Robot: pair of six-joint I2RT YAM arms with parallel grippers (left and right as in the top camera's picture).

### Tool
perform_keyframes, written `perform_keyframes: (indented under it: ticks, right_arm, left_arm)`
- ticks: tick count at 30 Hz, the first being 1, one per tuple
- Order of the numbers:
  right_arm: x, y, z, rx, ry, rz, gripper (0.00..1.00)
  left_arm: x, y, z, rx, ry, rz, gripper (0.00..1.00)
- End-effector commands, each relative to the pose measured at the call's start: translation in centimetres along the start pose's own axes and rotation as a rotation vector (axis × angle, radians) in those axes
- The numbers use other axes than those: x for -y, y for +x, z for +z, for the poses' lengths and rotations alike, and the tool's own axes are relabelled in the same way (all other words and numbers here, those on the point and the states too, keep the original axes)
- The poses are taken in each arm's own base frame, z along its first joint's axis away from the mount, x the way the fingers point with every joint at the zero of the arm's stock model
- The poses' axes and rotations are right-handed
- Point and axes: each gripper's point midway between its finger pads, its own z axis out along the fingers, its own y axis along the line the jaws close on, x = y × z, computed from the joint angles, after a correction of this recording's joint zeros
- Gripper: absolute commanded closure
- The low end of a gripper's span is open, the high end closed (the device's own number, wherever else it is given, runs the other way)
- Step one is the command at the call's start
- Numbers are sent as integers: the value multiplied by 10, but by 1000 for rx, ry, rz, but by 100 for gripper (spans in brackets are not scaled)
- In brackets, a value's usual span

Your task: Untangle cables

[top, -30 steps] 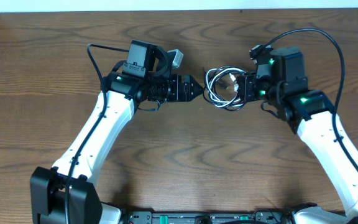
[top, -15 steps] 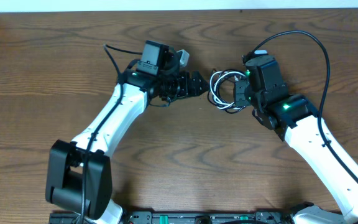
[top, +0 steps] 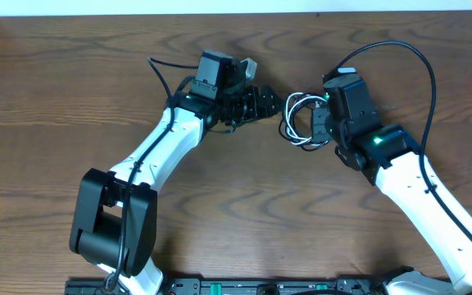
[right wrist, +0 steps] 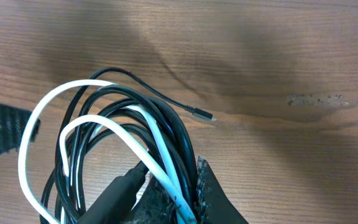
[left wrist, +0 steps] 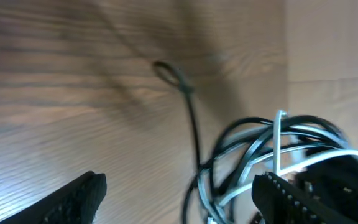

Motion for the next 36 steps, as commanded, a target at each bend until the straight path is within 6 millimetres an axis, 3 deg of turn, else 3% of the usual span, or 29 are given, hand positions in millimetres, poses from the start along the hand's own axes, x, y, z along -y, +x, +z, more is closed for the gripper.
perform_keyframes:
  ticks: [1,11,19,26,36]
  right_arm:
    - [0,-2,-1,6,10,11,99]
    - [0,0,1,0,12,9,99]
    - [1,7,5,-32,22,2,99]
    - [-1,12,10,-54,13,13,99]
    - [-4,13,10,-60,-1,15,99]
  left_arm:
    - [16,3,-1,-28,72,65,20]
    - [10,1,-1,-16,44,86,20]
    - [-42,-9,-25,67,-258,72,20]
    - [-2,-1,-21,20,-74,210,19]
    - [8,14,-8,-20,-74,263,19]
